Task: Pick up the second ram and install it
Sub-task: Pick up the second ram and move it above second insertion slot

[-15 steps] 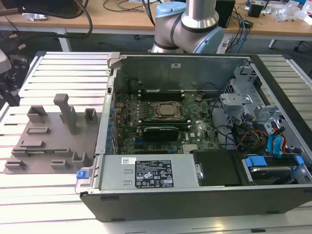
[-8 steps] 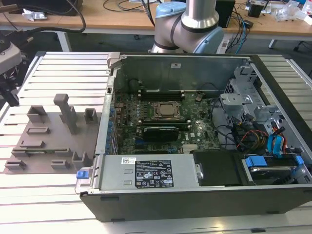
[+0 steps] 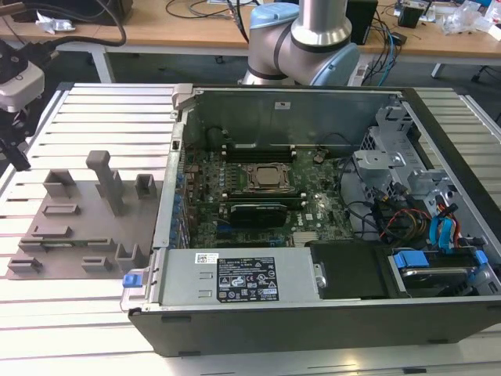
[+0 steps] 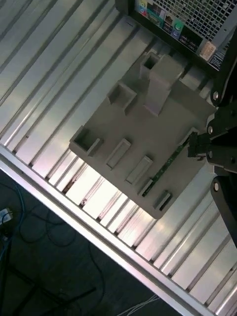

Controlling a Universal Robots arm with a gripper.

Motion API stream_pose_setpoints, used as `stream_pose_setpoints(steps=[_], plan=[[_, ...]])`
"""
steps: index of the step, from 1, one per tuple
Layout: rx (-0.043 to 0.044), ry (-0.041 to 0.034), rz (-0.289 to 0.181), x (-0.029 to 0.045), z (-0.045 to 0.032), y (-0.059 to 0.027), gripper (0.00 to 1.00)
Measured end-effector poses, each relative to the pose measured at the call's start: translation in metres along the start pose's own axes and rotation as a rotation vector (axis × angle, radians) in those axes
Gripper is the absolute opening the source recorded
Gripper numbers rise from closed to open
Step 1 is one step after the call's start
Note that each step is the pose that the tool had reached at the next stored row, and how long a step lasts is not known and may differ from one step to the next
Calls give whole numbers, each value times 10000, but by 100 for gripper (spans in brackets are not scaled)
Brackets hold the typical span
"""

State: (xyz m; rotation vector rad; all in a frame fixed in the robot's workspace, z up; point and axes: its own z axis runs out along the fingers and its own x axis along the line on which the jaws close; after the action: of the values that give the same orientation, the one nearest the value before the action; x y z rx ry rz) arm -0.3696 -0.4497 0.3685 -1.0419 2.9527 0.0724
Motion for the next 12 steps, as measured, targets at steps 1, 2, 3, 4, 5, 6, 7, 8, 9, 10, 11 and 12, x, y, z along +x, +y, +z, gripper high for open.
stream_pose_setpoints(steps=[1, 2, 3, 4, 5, 6, 7, 8, 9, 10, 11, 12], plan=[[-5, 8, -211, 0, 0, 0, 10], [-10, 17, -413, 0, 0, 0, 10], [-14, 24, -585, 0, 0, 0, 10], [-19, 32, -776, 0, 0, 0, 10], [-21, 36, -870, 0, 0, 0, 10], [-24, 41, -1023, 0, 0, 0, 10], [-31, 51, -1266, 0, 0, 0, 10], [-36, 59, -1470, 0, 0, 0, 10], [-43, 70, -1744, 0, 0, 0, 10], [-49, 82, -2010, 0, 0, 0, 10], [-54, 90, -2205, 0, 0, 0, 10], [-59, 98, -2413, 0, 0, 0, 10]])
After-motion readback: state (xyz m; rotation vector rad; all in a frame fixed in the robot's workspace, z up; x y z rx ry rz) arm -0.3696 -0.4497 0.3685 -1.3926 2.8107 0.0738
